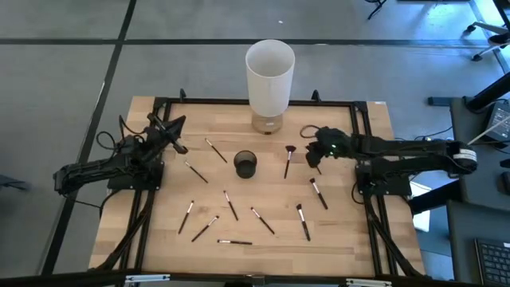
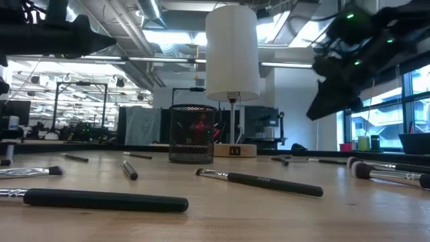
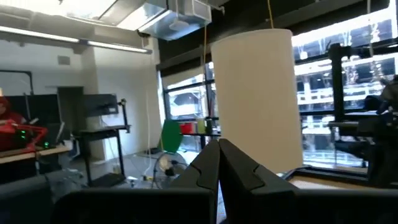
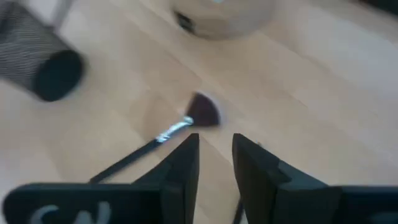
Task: Put items in baskets/containers
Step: Put the eyeshadow brush into the holder
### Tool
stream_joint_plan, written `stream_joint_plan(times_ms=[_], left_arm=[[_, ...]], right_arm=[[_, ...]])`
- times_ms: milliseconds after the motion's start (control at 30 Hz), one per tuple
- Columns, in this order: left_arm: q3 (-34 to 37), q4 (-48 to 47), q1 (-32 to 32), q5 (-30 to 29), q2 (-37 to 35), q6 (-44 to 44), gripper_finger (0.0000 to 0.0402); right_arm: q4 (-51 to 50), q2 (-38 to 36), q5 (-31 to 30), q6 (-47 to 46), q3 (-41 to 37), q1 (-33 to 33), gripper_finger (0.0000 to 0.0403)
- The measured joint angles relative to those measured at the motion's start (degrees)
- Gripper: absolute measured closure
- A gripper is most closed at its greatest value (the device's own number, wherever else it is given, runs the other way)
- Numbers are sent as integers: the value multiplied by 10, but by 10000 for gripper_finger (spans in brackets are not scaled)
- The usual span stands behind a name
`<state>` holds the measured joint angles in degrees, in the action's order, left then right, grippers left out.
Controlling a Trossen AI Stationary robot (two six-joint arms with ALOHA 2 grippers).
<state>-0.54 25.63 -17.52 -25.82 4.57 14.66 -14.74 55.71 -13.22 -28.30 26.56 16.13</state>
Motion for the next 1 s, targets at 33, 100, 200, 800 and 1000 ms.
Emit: stream_joint_plan(times_ms=[33,100,200,800,1000], left_arm=[[0,0,-6,0,3,0,399],[0,3,-18,-6,12,-5,399],[0,3,-32,-24,23,-35,399],[0,-107,-36,14,102,-121,397],[0,-110,-36,13,108,-135,399]], right_arm=[[-17,24,0,-13,13,7,305],[-58,72,8,-37,38,16,306],[-111,139,36,-54,81,21,310],[-186,359,50,-9,175,37,311],[-186,380,87,16,175,40,324]])
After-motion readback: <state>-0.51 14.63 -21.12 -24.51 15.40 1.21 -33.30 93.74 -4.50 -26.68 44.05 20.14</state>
